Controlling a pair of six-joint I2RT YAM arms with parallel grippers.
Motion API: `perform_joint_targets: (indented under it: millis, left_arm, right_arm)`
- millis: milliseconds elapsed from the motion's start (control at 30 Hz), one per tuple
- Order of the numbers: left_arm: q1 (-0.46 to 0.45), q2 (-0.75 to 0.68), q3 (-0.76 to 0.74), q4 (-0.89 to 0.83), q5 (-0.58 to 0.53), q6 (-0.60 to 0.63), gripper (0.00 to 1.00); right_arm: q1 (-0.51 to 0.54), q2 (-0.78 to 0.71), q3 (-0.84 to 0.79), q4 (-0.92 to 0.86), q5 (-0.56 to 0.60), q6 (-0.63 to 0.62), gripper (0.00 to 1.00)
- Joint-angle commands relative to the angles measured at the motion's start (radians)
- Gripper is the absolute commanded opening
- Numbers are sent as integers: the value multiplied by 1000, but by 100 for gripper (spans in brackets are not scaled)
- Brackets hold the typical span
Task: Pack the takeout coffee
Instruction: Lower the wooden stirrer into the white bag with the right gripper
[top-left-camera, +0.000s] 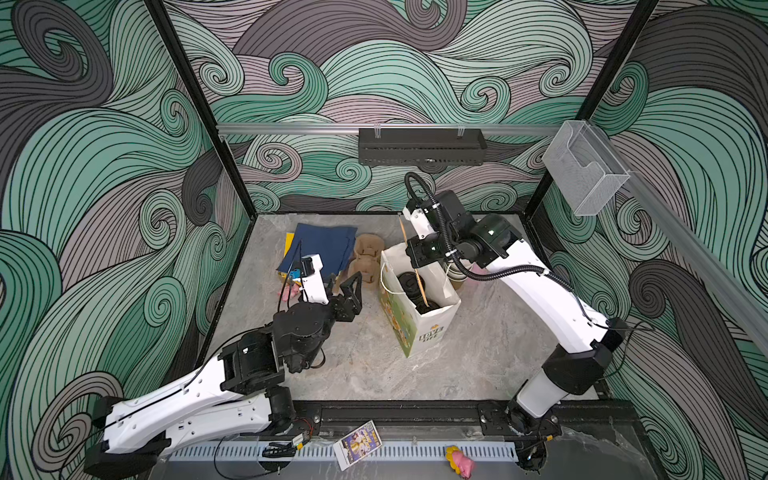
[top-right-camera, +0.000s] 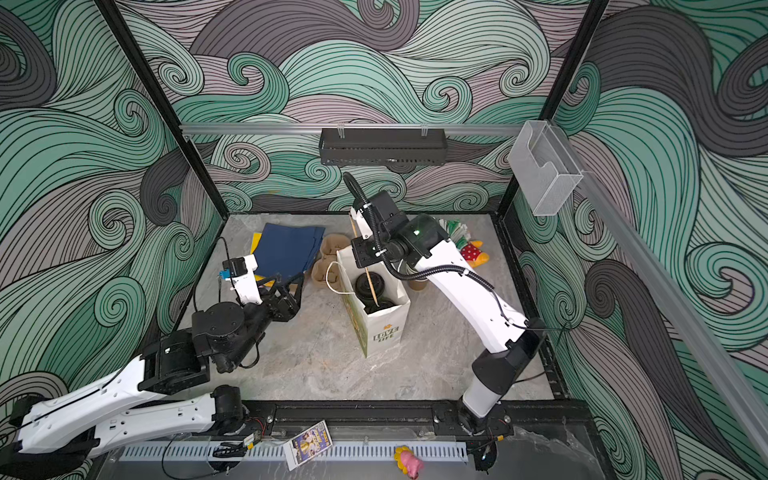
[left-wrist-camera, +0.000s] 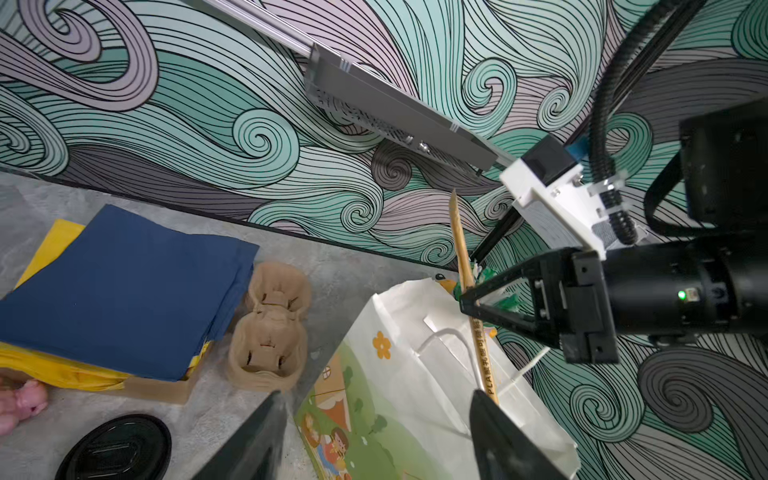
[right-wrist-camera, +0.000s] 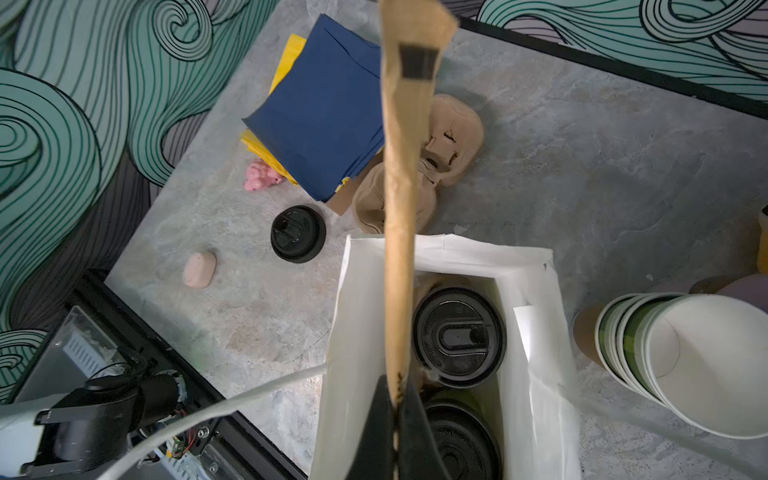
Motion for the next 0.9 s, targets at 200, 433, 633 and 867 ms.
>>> perform_joint_targets:
  millis: [200,433,633,867]
  left_arm:
    - [7,-12,-5,-38,-62,-30,71]
    - [7,-1,2,-41,-60,-28,71]
    - [7,1,8,-53,-59,-32,71]
    - [9,6,10,-55,-59,-32,71]
  right_arm:
    - [37,18,-50,-70,2,15,0]
    - [57,23,-95,-89,-37,39,0]
    - [64,34,-120,-101,-24,59,0]
    - [69,37,-127,-111,-28,72,3]
